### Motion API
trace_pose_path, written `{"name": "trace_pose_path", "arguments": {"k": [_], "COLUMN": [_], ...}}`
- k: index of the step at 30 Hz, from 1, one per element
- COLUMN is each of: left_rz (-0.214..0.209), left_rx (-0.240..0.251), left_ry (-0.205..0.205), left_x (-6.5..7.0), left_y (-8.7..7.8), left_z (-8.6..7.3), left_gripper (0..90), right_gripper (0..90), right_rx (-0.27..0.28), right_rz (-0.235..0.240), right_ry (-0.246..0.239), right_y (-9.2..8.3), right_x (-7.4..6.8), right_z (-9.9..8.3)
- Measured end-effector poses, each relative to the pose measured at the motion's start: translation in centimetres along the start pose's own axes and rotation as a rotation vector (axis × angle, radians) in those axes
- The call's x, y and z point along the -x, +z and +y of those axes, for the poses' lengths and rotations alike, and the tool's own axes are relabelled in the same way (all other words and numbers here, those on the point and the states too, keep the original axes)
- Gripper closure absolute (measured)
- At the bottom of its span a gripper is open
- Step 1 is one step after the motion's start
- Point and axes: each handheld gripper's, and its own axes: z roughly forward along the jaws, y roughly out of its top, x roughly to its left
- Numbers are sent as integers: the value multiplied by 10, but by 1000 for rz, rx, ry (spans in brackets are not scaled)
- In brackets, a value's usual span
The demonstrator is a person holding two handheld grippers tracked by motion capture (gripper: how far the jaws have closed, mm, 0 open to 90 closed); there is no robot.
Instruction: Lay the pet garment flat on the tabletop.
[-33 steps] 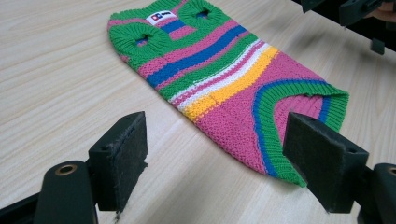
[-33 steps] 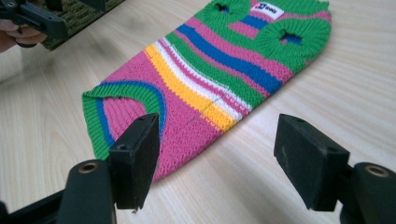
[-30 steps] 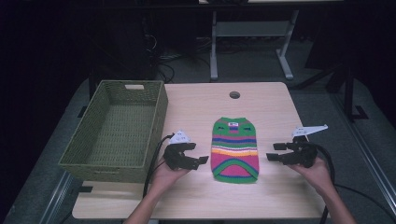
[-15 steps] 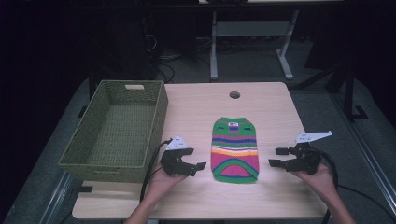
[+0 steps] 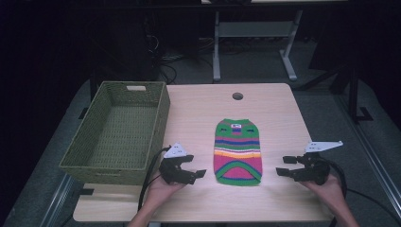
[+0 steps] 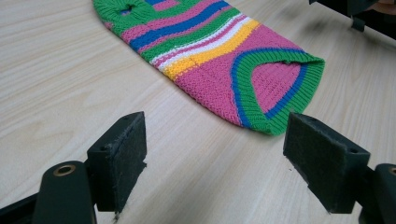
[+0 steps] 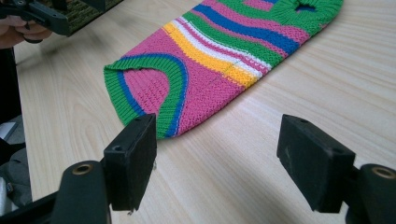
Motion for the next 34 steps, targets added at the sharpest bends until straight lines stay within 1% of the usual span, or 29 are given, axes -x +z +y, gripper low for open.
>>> {"name": "trace_pose_path", "arguments": {"k": [2,3,6,7,12,18,21,23,25,27,30,34], "left_rz": [0,-2,-6,-5,0,3,8,7,6,8,9,8], "left_rx": [0,-1,1,0,-1,-5,-5,-1,-3,-6,-10,16], "left_ry": [0,1,-3,2,11,10,10,15,15,24,28,21], "left_x": [1,1,3,3,6,7,8,9,11,13,18,21], "left_y": [-1,-1,-3,-4,-7,-11,-15,-17,-20,-22,-26,-31], "left_z": [-2,-2,-4,-5,-7,-13,-16,-19,-21,-24,-29,-30], "left_gripper": [211,211,211,211,211,211,207,207,207,207,207,208], "right_gripper": [282,282,282,282,281,279,277,274,271,270,266,264], "right_rx": [7,1,9,10,21,27,36,37,42,53,70,98], "right_rz": [-3,-3,-7,-8,-16,-21,-25,-23,-28,-36,-46,-65], "right_ry": [-5,6,4,8,11,15,12,23,21,15,24,35], "right_y": [-2,-3,-6,-6,-10,-13,-15,-18,-20,-23,-28,-33], "right_x": [0,-1,-1,-2,-3,-5,-6,-8,-9,-11,-14,-14], "right_z": [-2,-3,-8,-9,-15,-23,-27,-30,-33,-36,-42,-52]}}
